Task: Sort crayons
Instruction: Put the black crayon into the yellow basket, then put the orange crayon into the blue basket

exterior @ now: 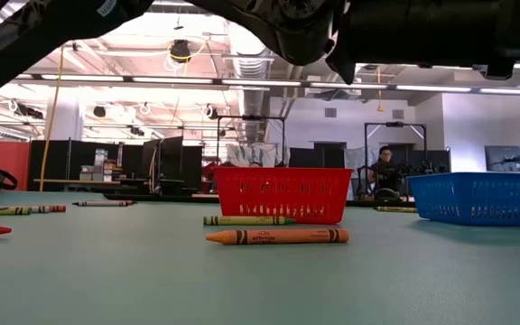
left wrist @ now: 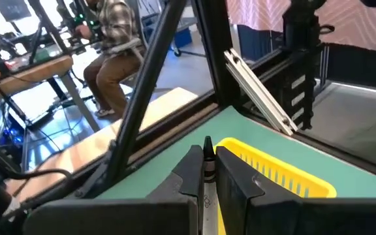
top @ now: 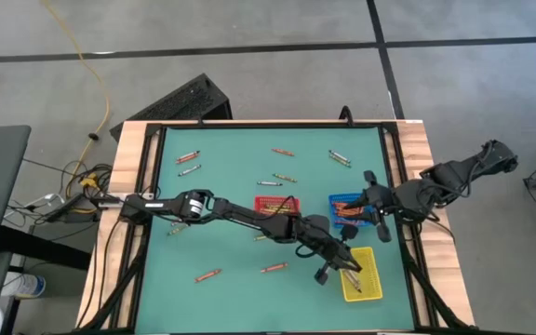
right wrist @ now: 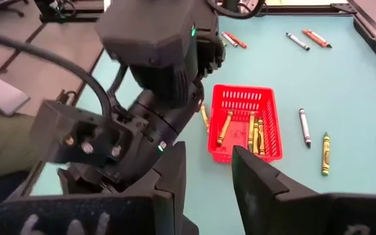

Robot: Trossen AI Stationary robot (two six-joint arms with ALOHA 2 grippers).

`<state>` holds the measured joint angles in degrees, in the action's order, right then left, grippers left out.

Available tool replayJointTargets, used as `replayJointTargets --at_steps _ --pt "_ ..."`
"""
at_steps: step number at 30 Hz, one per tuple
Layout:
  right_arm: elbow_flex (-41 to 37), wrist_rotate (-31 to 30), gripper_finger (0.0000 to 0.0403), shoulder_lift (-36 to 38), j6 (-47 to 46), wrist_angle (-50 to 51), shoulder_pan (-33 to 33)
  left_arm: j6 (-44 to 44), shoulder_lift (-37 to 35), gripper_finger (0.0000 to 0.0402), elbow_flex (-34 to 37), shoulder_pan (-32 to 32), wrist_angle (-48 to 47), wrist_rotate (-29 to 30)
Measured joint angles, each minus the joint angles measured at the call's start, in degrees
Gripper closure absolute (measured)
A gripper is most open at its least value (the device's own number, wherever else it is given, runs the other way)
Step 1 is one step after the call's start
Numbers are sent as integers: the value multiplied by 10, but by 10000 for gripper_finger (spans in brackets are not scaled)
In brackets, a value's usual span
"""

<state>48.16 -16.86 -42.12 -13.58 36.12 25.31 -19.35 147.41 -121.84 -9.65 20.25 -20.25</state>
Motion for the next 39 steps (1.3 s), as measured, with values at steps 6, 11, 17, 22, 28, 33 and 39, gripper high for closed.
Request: replayJointTargets --at_steps 6,11,17,22,28,33,39 --pt "0 -1 285 0 1 -1 0 -20 0 364 2 -1 -19 -7" --pt "0 -14 285 0 1 -1 0 -65 0 306 2 -6 -20 -16" --pt "0 -14 285 0 1 -1 0 -56 -25 253 -3 -9 -90 13" --pt "0 -15 285 0 1 -1 0 -81 -111 245 -6 -8 -295 73" --pt "0 -15 285 -3 5 2 0 -39 -185 244 -5 -10 -552 228" --pt "0 -26 285 -16 14 22 -1 20 -220 244 -4 7 -761 294" --pt "0 -42 285 -50 36 29 -1 101 -279 244 62 41 -884 432"
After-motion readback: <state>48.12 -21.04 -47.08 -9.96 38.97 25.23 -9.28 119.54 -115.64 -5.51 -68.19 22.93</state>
